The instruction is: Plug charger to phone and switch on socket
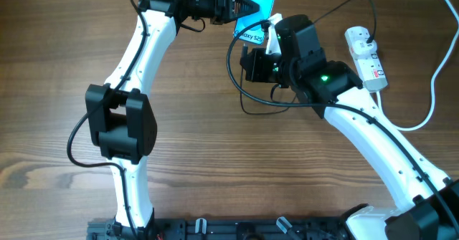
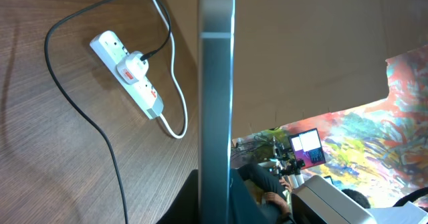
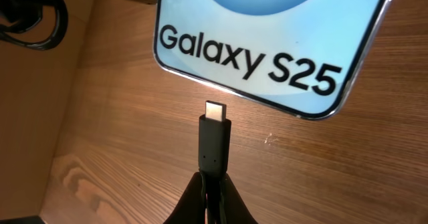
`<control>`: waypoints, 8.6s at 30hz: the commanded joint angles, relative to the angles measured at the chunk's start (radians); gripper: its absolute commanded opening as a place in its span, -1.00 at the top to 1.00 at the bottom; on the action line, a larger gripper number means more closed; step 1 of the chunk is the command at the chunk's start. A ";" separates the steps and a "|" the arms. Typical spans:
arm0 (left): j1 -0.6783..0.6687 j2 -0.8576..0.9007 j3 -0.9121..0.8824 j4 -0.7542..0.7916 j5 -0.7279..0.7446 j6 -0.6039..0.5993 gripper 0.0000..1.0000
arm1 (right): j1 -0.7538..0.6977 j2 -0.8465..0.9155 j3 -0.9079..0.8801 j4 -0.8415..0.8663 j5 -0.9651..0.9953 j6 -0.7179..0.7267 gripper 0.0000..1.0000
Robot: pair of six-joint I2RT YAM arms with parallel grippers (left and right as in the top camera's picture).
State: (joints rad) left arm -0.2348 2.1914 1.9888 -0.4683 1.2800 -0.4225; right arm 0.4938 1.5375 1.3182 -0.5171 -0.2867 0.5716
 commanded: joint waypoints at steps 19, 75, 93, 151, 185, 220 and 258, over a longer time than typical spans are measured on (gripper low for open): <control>0.001 -0.054 0.008 0.003 0.062 0.027 0.92 | -0.003 0.010 0.005 -0.006 0.047 -0.011 0.92; 0.001 -0.054 0.008 -0.020 0.125 0.072 0.92 | -0.004 0.010 0.005 0.031 0.055 0.034 0.91; 0.001 -0.054 0.008 -0.023 0.099 0.033 0.92 | -0.004 0.010 0.005 0.007 0.077 0.034 0.92; -0.027 -0.054 0.008 -0.196 0.080 0.214 0.92 | -0.063 0.010 0.006 0.102 0.134 0.031 0.92; -0.027 -0.054 0.008 -0.315 0.042 0.311 0.92 | -0.090 -0.045 0.023 0.138 0.160 -0.071 0.91; -0.019 0.011 -0.320 -0.220 -0.485 0.047 0.92 | -0.252 -0.048 0.017 -0.249 0.023 -0.052 -0.78; -0.084 0.154 -0.335 -0.168 -0.724 0.021 0.72 | -0.252 -0.047 0.016 -0.315 0.023 -0.060 -0.82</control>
State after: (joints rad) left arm -0.3244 2.3070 1.6661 -0.6224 0.6628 -0.3996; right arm 0.2432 1.5124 1.3186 -0.8284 -0.2718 0.5255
